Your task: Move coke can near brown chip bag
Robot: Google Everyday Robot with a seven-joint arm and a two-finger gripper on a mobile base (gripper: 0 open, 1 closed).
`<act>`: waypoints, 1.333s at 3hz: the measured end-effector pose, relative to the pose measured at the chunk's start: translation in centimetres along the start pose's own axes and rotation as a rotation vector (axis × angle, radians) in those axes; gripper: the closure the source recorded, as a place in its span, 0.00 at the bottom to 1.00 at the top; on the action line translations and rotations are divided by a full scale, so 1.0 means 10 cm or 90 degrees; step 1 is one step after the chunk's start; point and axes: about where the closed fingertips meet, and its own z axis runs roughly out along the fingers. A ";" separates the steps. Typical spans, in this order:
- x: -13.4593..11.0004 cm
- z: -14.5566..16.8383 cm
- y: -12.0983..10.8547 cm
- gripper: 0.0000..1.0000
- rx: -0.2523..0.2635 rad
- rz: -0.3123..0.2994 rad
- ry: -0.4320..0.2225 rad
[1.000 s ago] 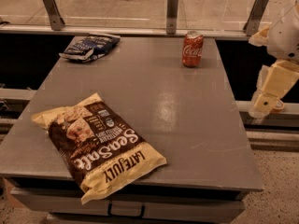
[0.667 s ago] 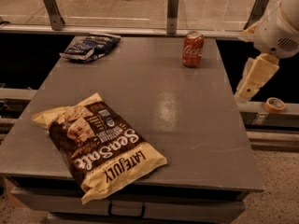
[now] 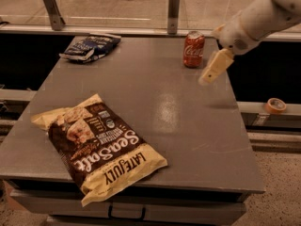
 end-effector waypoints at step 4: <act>-0.19 0.61 -1.14 0.18 0.063 0.113 -0.115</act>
Offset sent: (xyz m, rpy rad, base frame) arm 0.1622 -0.0087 0.0168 0.1854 -0.2380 -0.1668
